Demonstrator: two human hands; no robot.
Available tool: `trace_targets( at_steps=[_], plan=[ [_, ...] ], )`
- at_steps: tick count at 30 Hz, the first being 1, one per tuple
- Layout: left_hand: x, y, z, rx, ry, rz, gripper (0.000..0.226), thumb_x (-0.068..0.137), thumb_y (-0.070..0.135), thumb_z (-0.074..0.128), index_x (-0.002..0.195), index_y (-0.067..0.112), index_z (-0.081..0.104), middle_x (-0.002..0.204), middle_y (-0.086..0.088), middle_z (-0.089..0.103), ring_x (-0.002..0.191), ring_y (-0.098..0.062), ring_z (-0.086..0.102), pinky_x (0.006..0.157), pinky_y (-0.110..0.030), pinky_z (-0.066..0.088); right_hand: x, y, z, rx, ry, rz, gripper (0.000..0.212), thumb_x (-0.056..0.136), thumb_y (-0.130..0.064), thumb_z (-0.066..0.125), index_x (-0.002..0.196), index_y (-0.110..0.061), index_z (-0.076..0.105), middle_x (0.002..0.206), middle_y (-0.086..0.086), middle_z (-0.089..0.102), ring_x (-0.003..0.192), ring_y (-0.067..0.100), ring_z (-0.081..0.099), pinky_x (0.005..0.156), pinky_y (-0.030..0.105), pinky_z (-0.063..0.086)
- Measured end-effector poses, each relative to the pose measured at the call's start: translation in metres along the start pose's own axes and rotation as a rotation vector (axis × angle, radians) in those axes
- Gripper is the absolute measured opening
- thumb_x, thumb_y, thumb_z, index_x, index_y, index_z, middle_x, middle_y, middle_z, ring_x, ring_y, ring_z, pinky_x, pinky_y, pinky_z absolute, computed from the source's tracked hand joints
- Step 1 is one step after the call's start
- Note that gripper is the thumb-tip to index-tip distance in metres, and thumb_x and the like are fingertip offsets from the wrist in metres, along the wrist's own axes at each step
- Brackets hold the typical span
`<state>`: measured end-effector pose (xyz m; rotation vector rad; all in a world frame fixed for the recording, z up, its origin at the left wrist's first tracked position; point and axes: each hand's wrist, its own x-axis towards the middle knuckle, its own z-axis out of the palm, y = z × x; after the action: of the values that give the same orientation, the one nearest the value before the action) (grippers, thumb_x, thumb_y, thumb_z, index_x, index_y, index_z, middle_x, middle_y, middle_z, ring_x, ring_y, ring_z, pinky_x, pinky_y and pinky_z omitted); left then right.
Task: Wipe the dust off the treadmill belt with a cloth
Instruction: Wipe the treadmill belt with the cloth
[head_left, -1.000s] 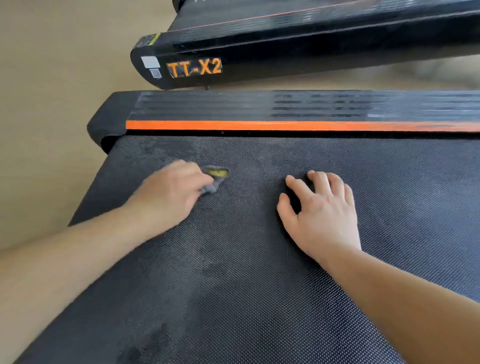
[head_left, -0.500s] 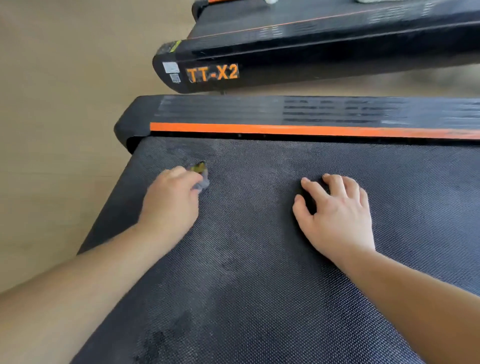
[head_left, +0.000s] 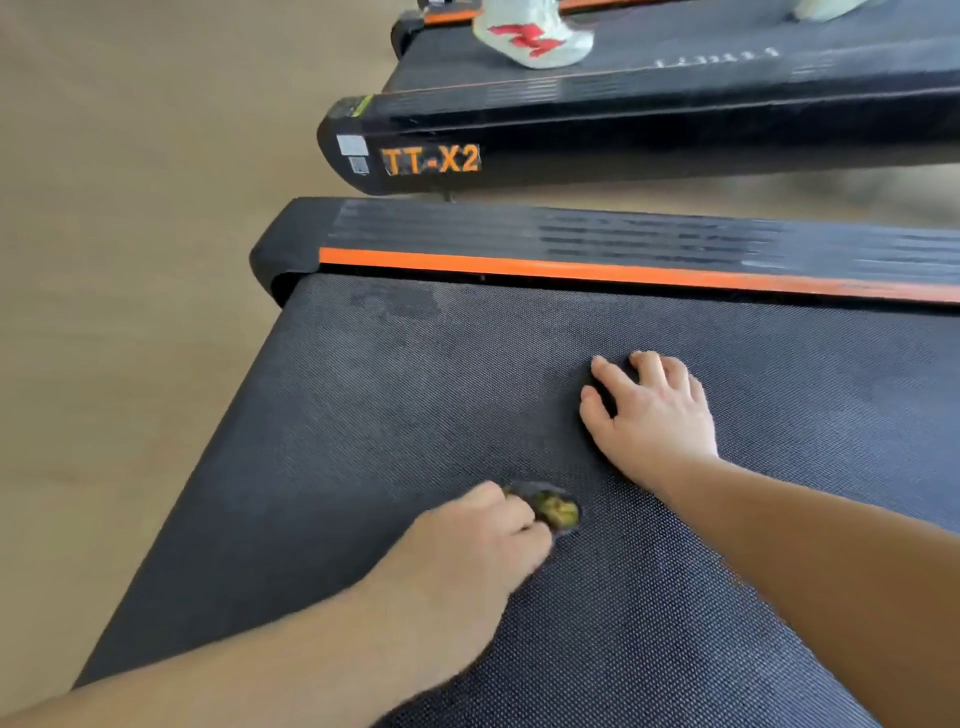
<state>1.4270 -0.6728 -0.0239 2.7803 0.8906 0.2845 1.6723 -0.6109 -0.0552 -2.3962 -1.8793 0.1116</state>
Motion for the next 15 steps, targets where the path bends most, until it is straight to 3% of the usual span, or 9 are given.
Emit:
trace_targets(
  at_steps=[2,5,8,9,12,13,15],
  plan=[
    [-0.010,0.007,-0.011,0.050,-0.106,0.147,0.033,0.080,0.013,0.033,0.092,0.029,0.059,0.086,0.013,0.055,0.077,-0.011,0.052,0.047,-0.024,0.033,0.000,-0.001,-0.019,0.003,-0.120,0.007,0.057,0.101,-0.067,0.028,0.152,-0.044,0.038,0.157,0.004,0.036,0.145,0.031,0.026,0.123,0.046,0.019],
    [-0.009,-0.050,-0.016,0.058,-0.083,-0.102,0.021,0.088,0.011,0.038,0.087,0.028,0.050,0.089,0.011,0.042,0.087,-0.014,0.045,0.059,-0.031,0.040,-0.032,-0.020,-0.044,0.134,-0.095,-0.006,0.058,0.100,-0.066,0.035,0.152,-0.041,0.042,0.162,0.002,0.030,0.149,0.028,0.021,0.125,0.045,0.018],
    [-0.016,-0.065,-0.016,-0.025,0.097,-0.373,0.011,0.087,0.004,0.056,0.087,0.013,0.063,0.088,-0.002,0.052,0.084,-0.026,0.048,0.068,-0.046,0.050,-0.098,-0.049,-0.054,0.250,-0.206,-0.081,0.064,0.099,-0.063,0.045,0.157,-0.037,0.033,0.166,-0.001,0.016,0.153,0.023,0.011,0.124,0.045,0.025],
    [-0.021,-0.047,-0.013,-0.051,0.083,-0.319,0.013,0.088,0.006,0.057,0.092,0.015,0.067,0.090,-0.002,0.055,0.084,-0.024,0.048,0.070,-0.045,0.050,-0.119,-0.057,-0.054,0.235,-0.283,-0.101,0.068,0.098,-0.064,0.047,0.159,-0.040,0.028,0.169,-0.002,0.009,0.155,0.022,0.005,0.125,0.047,0.025],
    [-0.056,0.003,-0.011,-0.132,-0.106,0.068,0.024,0.096,0.016,0.046,0.108,0.022,0.065,0.098,0.003,0.055,0.087,-0.018,0.046,0.069,-0.038,0.049,-0.154,-0.068,-0.051,0.059,-0.519,-0.130,0.086,0.092,-0.069,0.055,0.161,-0.046,0.008,0.171,-0.005,-0.015,0.158,0.028,-0.013,0.123,0.064,0.014],
    [-0.064,-0.003,-0.016,-0.092,-0.157,0.107,0.024,0.096,0.017,0.042,0.108,0.024,0.062,0.098,0.004,0.054,0.087,-0.018,0.045,0.067,-0.037,0.049,-0.156,-0.069,-0.050,0.027,-0.577,-0.124,0.092,0.090,-0.071,0.059,0.160,-0.049,0.004,0.170,-0.007,-0.019,0.158,0.030,-0.017,0.120,0.069,0.014],
    [-0.071,-0.041,-0.023,-0.013,-0.100,-0.016,0.021,0.092,0.011,0.047,0.095,0.030,0.054,0.091,0.004,0.049,0.083,-0.019,0.043,0.062,-0.040,0.049,-0.157,-0.068,-0.048,0.027,-0.631,-0.111,0.096,0.086,-0.072,0.064,0.158,-0.054,0.004,0.170,-0.011,-0.020,0.158,0.031,-0.018,0.117,0.075,0.016]
  ],
)
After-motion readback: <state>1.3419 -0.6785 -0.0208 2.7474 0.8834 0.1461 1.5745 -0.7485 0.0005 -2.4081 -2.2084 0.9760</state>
